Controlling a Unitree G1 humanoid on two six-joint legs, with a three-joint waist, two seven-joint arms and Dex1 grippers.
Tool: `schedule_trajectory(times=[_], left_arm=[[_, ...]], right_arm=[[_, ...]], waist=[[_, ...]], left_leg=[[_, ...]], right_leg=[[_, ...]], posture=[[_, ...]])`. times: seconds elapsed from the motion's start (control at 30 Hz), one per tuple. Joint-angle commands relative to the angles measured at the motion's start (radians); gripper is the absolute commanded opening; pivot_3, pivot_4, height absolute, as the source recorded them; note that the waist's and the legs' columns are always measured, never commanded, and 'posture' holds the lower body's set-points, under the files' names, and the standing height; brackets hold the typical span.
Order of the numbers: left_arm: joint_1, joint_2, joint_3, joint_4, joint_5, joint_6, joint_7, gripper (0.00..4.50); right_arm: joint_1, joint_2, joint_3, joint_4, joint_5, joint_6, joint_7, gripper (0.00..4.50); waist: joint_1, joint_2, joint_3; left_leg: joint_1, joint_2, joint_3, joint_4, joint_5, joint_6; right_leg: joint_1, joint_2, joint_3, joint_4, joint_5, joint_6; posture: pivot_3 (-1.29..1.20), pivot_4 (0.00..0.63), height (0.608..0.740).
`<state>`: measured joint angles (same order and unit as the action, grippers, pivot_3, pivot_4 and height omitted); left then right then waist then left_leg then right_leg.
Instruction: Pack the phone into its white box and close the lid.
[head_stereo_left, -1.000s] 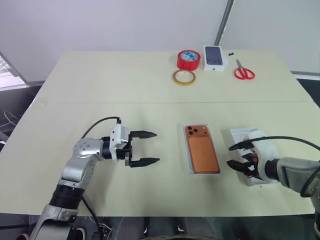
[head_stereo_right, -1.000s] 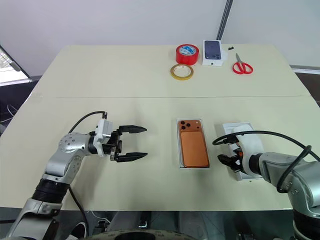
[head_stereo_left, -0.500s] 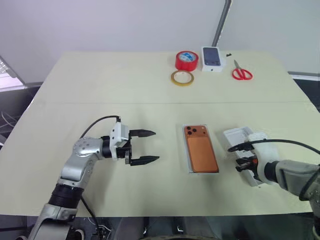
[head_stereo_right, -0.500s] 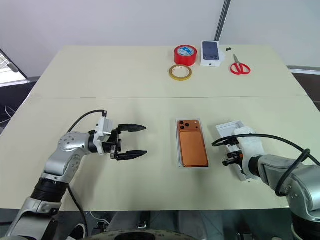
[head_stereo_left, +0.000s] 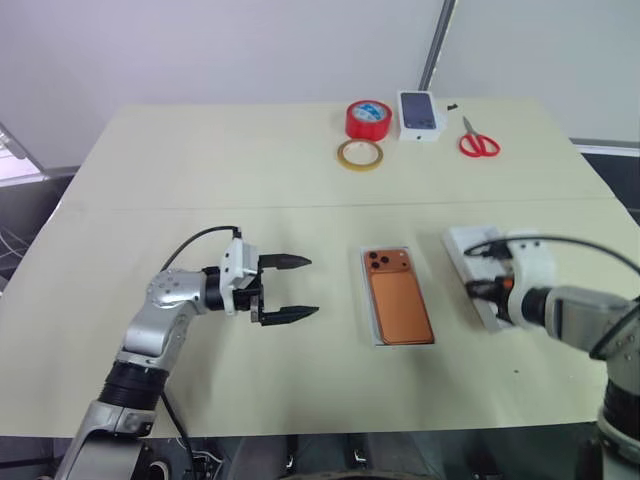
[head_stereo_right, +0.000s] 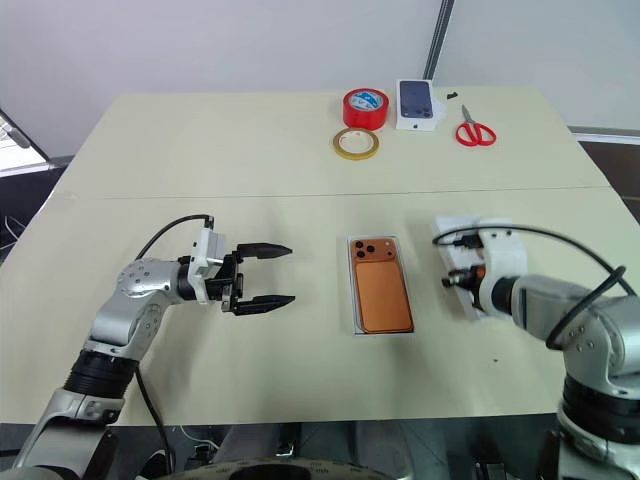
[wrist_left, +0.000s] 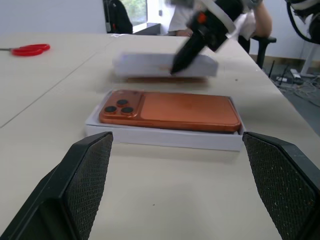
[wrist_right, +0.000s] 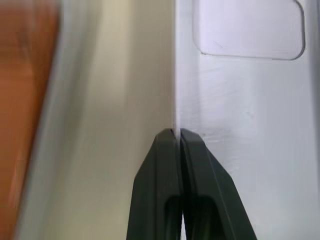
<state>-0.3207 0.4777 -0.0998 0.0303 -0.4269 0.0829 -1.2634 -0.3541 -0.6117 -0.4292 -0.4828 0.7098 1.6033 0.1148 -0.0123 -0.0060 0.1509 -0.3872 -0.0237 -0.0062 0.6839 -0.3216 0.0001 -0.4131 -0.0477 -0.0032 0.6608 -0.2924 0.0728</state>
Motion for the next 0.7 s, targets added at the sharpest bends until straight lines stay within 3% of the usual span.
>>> schedule_trajectory(times=[0.03, 0.27, 0.37, 0.5, 0.7], left_arm=[[-0.018, 0.000, 0.018, -0.006, -0.016, 0.001, 0.006, 4.39], [-0.029, -0.007, 0.037, 0.011, -0.021, 0.011, 0.035, 4.39], [-0.030, -0.014, 0.045, 0.002, -0.029, 0.027, 0.055, 4.39], [-0.036, -0.016, 0.056, -0.003, -0.039, 0.038, 0.074, 4.39], [-0.047, -0.022, 0.059, 0.004, -0.042, 0.052, 0.086, 4.39]], right_arm=[[-0.093, 0.075, -0.069, 0.030, -0.014, -0.031, 0.000, 0.06], [-0.256, 0.310, -0.169, 0.087, 0.005, -0.138, -0.013, 0.06], [-0.329, 0.439, -0.276, 0.106, 0.068, -0.143, -0.047, 0.06], [-0.299, 0.595, -0.333, 0.022, 0.193, -0.028, -0.037, 0.06], [-0.130, 0.643, -0.229, -0.086, 0.439, 0.011, -0.011, 0.06]], waist=[[0.001, 0.000, 0.000], [-0.001, 0.001, 0.000], [-0.001, 0.001, 0.001], [-0.001, 0.001, 0.001], [-0.003, 0.002, 0.001]], left_leg=[[-0.001, 0.000, 0.000, 0.000, 0.000, 0.000], [-0.002, 0.000, 0.000, 0.000, 0.000, 0.000], [-0.004, 0.000, 0.000, 0.000, 0.000, -0.001], [-0.004, 0.000, 0.000, -0.001, 0.001, -0.001], [-0.006, 0.000, 0.001, -0.001, 0.001, -0.001]], right_leg=[[0.000, 0.000, 0.000, 0.000, 0.000, 0.000], [-0.003, 0.000, 0.000, 0.001, 0.000, 0.000], [-0.006, 0.000, 0.000, 0.003, 0.000, 0.000], [-0.007, 0.000, 0.000, 0.004, 0.000, 0.000], [-0.008, -0.001, 0.000, 0.004, 0.000, 0.000]], posture=[[0.00, 0.150, 0.740], [0.00, 0.150, 0.740], [0.00, 0.150, 0.740], [0.00, 0.150, 0.740], [0.00, 0.150, 0.740]])
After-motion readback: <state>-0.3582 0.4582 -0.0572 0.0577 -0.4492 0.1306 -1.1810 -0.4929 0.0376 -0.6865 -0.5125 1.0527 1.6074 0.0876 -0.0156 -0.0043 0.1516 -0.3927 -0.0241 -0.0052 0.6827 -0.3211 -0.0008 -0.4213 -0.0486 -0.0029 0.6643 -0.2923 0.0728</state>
